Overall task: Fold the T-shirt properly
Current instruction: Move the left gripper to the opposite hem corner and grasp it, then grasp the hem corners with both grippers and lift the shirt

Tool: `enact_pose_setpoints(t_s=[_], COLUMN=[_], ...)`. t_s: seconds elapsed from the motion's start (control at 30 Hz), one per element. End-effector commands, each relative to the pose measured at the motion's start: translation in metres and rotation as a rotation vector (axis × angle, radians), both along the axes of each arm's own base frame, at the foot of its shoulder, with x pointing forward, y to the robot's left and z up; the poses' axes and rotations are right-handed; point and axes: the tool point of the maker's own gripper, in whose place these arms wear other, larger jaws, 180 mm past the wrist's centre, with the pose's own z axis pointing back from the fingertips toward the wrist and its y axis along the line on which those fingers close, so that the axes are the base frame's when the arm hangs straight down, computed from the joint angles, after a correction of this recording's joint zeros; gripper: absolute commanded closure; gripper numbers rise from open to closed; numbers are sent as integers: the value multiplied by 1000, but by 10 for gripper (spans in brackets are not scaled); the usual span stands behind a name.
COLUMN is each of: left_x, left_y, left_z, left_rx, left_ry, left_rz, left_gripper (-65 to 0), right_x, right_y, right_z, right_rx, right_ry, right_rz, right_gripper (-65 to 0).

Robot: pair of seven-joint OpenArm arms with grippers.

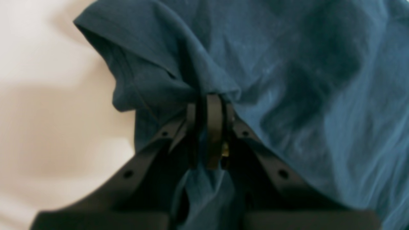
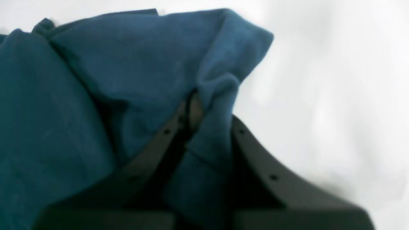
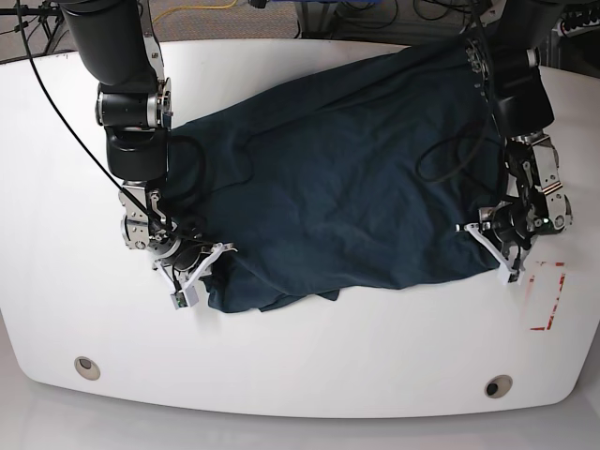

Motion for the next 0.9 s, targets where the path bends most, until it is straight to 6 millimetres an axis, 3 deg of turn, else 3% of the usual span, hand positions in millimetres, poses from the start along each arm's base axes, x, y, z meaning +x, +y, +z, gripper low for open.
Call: enact_pose_setpoints(t_s=[0.0, 0.33, 0.63, 0.73, 0.87], left_x=[19, 5, -1, -2, 10], left_y=[4, 3, 38, 51, 67], left_z=[36, 56, 68, 58, 51], left_rx=[38, 121, 187, 155, 93], left_ry=[-101, -104, -144, -135, -134], left_rz=[-40, -116, -76, -32, 53], left_gripper=[-13, -13, -21, -81, -276], right_x=[8, 8, 8, 7, 7], right_y=[-4, -4, -4, -4, -4], right_z=[10, 10, 10, 9, 9], right_rx=[-19, -20, -19, -19, -19], right_ry=[-14, -14, -14, -12, -12], right_rz=[11, 10, 11, 11, 11], right_gripper=[-5, -5, -5, -5, -5])
